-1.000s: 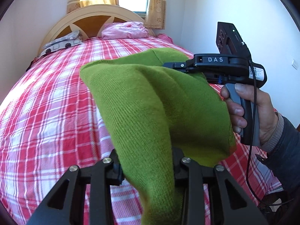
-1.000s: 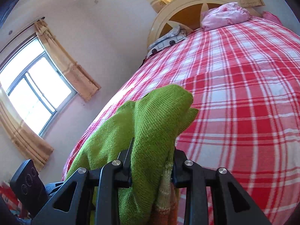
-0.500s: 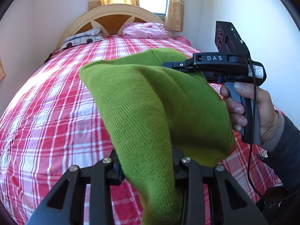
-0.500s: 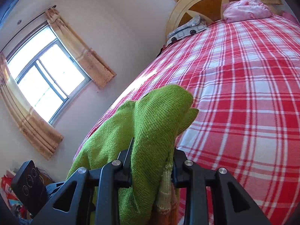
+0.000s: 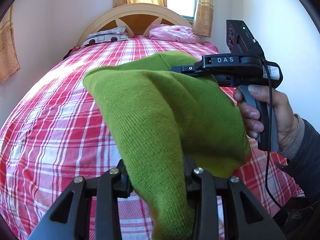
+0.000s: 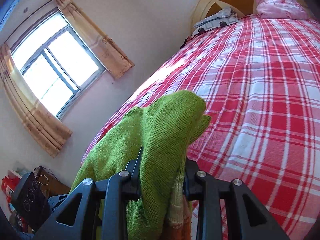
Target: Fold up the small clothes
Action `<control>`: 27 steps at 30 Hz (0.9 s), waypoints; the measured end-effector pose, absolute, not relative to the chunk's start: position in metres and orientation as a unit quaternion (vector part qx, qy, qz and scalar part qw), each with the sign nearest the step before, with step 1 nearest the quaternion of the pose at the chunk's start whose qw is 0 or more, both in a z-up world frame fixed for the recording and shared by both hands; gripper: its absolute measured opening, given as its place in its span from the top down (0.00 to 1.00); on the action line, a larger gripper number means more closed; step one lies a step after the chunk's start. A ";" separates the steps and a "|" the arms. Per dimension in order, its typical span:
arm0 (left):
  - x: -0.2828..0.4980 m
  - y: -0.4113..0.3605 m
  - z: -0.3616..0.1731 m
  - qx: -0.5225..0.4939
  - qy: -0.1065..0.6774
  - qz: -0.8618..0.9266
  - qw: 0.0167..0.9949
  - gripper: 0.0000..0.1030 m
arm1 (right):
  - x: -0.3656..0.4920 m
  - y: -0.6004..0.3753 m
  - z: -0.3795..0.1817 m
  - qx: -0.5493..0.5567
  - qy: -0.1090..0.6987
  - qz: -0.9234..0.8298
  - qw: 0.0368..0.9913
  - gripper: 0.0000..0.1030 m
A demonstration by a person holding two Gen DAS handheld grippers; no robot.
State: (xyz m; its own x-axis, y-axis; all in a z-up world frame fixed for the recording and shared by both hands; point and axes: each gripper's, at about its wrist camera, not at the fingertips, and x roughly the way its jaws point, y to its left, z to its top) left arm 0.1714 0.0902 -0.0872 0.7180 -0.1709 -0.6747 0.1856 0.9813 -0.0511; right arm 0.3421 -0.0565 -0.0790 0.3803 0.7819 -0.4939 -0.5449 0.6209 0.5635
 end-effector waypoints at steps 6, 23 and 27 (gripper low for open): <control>0.166 0.110 -0.090 0.006 0.365 -0.078 0.928 0.65 | 0.350 -0.023 -0.082 0.148 0.391 0.420 0.805 0.70; 0.143 0.156 -0.121 -0.022 0.387 -0.042 0.921 0.65 | 0.352 0.066 -0.110 0.099 0.436 0.441 0.778 0.70; 0.140 0.160 -0.130 -0.027 0.391 -0.043 0.919 0.65 | 0.358 0.070 -0.119 0.101 0.445 0.437 0.775 0.70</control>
